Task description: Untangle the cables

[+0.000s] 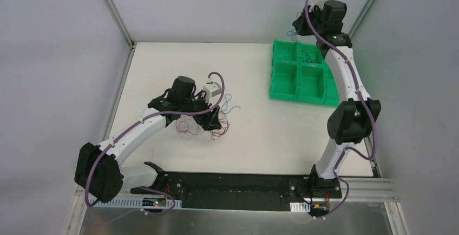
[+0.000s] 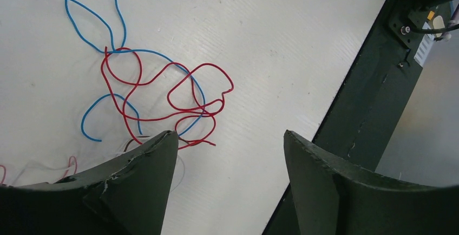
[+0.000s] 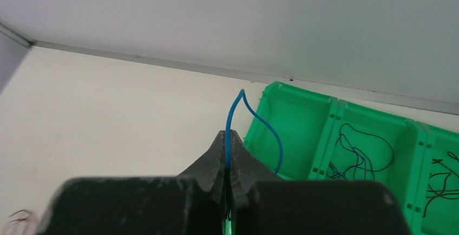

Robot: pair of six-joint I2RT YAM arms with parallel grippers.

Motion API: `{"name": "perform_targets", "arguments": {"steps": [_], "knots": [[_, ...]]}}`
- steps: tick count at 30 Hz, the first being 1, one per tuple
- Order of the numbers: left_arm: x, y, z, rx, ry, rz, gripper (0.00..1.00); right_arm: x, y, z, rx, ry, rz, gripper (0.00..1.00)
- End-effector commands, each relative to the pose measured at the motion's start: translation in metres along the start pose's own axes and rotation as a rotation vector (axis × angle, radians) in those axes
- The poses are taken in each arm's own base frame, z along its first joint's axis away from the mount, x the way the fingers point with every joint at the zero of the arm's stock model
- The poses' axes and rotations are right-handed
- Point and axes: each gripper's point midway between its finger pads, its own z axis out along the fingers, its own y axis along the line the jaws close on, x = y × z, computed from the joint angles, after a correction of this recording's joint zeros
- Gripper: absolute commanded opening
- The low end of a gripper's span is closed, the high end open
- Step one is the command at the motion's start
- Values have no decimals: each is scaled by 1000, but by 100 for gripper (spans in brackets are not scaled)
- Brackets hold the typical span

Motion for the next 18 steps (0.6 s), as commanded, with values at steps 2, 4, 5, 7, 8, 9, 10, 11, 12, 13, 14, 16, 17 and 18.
{"name": "perform_targets", "arguments": {"steps": [2, 4, 5, 7, 8, 9, 10, 11, 12, 13, 14, 16, 17, 18], "knots": [[-11, -6, -9, 16, 0, -1, 75, 3, -48, 53, 113, -57, -137, 0], [-10, -5, -10, 8, 3, 4, 75, 10, -57, 72, 122, -48, -152, 0], [-9, -4, -11, 2, 8, 7, 75, 17, -62, 82, 126, -37, -153, 0], [-8, -2, -13, -14, 18, 16, 76, 27, -68, 98, 129, -23, -175, 0], [-7, -1, -14, -24, 23, 23, 76, 30, -71, 106, 133, -23, -187, 0], [-8, 0, -15, -29, 25, 28, 77, 34, -74, 112, 137, -20, -197, 0], [-8, 1, -16, -36, 27, 33, 77, 39, -76, 119, 140, -13, -203, 0], [-6, 2, -16, -40, 33, 35, 77, 42, -79, 123, 143, -9, -212, 0], [-6, 3, -17, -45, 35, 34, 77, 46, -80, 127, 144, -4, -218, 0], [-5, 3, -17, -49, 38, 32, 77, 50, -82, 130, 149, 3, -226, 0], [-5, 4, -17, -49, 40, 29, 77, 53, -84, 132, 155, 8, -238, 0], [-4, 5, -17, -52, 44, 26, 77, 56, -90, 135, 187, 1, -262, 0], [-3, 5, -17, -54, 46, 25, 78, 51, -96, 133, 212, -14, -270, 0], [-3, 6, -18, -56, 46, 23, 78, 46, -99, 130, 226, -25, -268, 0]]}}
